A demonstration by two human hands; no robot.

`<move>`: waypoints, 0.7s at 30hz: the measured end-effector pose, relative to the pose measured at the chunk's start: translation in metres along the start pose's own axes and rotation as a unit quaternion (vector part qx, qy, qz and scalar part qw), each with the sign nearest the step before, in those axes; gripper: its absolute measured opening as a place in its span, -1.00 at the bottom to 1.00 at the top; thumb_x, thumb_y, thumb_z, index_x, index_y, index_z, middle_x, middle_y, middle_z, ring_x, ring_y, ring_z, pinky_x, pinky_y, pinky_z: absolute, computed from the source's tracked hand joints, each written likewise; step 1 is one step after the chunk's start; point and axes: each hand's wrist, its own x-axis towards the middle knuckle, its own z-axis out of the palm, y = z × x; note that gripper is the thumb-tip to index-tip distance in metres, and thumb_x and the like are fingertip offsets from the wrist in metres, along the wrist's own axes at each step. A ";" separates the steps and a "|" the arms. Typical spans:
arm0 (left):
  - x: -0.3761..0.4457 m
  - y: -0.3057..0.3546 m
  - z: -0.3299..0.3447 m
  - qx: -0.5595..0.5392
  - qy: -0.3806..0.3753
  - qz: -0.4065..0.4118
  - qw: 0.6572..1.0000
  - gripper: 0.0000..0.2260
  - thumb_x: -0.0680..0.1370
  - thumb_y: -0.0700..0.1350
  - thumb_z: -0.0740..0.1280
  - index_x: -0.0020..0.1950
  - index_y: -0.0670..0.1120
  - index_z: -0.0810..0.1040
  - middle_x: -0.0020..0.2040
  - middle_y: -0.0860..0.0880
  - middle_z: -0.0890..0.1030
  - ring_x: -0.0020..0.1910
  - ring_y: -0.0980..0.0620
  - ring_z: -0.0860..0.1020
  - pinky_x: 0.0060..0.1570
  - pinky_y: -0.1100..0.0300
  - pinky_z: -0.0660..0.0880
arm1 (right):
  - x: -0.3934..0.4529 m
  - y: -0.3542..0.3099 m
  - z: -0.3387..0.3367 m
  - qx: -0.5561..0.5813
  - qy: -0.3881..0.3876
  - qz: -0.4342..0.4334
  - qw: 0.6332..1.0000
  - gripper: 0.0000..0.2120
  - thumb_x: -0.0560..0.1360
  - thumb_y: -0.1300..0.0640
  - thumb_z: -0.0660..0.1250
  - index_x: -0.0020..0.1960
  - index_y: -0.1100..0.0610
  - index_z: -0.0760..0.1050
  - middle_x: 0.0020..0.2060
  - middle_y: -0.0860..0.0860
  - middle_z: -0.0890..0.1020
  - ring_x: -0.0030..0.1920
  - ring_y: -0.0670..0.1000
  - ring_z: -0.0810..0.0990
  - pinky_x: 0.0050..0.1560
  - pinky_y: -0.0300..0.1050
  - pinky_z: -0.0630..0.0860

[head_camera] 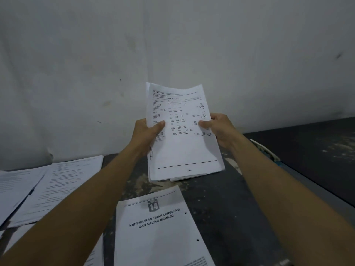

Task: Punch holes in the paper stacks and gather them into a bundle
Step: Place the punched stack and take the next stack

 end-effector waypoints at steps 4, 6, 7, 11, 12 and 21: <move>0.000 -0.017 0.029 0.009 0.019 -0.024 1.000 -0.88 0.52 -0.16 0.48 0.03 -0.05 0.64 -0.09 0.04 0.72 -0.17 0.03 0.72 -0.27 0.17 0.65 | -0.007 0.004 -0.038 -0.056 0.045 0.013 0.997 -0.87 0.47 0.31 0.44 -0.01 0.15 0.62 -0.10 0.01 0.73 -0.18 -0.01 0.72 -0.30 -0.18 0.61; 0.001 -0.028 0.044 0.014 0.020 -0.043 0.999 -0.86 0.52 -0.15 0.49 0.05 -0.05 0.62 -0.10 0.08 0.71 -0.21 0.08 0.72 -0.32 0.21 0.63 | -0.007 0.007 -0.057 -0.059 0.087 0.018 0.994 -0.86 0.48 0.33 0.41 0.02 0.19 0.59 -0.13 0.07 0.72 -0.23 0.00 0.72 -0.33 -0.17 0.62; 0.002 -0.034 0.051 0.017 0.017 -0.051 0.998 -0.85 0.52 -0.15 0.48 0.07 -0.06 0.62 -0.10 0.08 0.70 -0.22 0.09 0.71 -0.33 0.22 0.62 | -0.007 0.009 -0.066 -0.051 0.109 0.017 0.993 -0.85 0.48 0.35 0.40 0.03 0.21 0.58 -0.15 0.11 0.71 -0.25 0.03 0.73 -0.33 -0.14 0.63; 0.005 -0.065 0.080 0.020 0.008 -0.091 0.996 -0.84 0.53 -0.16 0.48 0.09 -0.08 0.62 -0.10 0.07 0.70 -0.24 0.09 0.71 -0.34 0.22 0.62 | 0.002 0.026 -0.104 -0.102 0.201 -0.005 0.974 -0.85 0.48 0.38 0.38 -0.02 0.18 0.60 -0.16 0.14 0.70 -0.19 0.08 0.72 -0.20 -0.07 0.68; 0.007 -0.073 0.088 0.024 0.006 -0.102 0.994 -0.82 0.53 -0.15 0.47 0.12 -0.09 0.62 -0.08 0.05 0.70 -0.20 0.05 0.72 -0.30 0.18 0.64 | 0.005 0.032 -0.114 -0.128 0.218 -0.014 0.968 -0.85 0.47 0.37 0.39 -0.04 0.17 0.61 -0.15 0.12 0.70 -0.16 0.06 0.71 -0.14 -0.09 0.67; 0.019 -0.139 0.155 0.037 -0.007 -0.164 0.986 -0.83 0.53 -0.20 0.47 0.10 -0.08 0.62 0.02 -0.04 0.69 -0.07 -0.01 0.68 -0.14 0.11 0.62 | 0.031 0.088 -0.168 -0.270 0.209 0.006 0.940 -0.78 0.58 0.27 0.25 0.10 0.11 0.62 -0.03 -0.05 0.62 -0.15 -0.19 0.54 -0.19 -0.40 0.40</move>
